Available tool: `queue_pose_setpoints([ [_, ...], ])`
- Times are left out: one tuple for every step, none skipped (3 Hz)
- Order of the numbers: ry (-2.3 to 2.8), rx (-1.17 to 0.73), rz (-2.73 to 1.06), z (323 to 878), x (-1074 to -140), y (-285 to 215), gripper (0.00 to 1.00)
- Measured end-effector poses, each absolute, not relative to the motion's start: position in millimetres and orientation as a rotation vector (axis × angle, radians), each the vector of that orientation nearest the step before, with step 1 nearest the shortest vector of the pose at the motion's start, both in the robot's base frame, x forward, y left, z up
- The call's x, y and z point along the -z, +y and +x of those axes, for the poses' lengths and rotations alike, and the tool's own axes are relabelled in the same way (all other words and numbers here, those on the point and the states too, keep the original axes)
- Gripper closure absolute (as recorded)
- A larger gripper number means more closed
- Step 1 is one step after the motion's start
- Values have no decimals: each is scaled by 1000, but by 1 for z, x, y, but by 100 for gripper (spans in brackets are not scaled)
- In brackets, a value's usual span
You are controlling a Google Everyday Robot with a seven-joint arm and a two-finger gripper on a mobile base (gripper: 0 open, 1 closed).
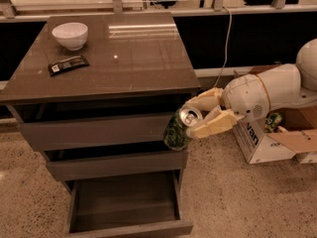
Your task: Pick green can from bottom drawer and place on counter
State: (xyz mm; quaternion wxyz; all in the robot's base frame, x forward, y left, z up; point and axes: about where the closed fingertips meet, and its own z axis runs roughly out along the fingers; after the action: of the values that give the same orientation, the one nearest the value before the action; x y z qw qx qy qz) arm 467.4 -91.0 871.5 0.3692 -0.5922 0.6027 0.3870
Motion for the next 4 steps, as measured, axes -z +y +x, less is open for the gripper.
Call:
queue_pose_setpoints([
  [1547, -993, -1520, 467, -872, -91, 100],
  [1554, -998, -1548, 488, -877, -80, 100],
  [1589, -1012, -1579, 532, -883, -64, 100],
  [1579, -992, -1602, 584, -911, -38, 100],
])
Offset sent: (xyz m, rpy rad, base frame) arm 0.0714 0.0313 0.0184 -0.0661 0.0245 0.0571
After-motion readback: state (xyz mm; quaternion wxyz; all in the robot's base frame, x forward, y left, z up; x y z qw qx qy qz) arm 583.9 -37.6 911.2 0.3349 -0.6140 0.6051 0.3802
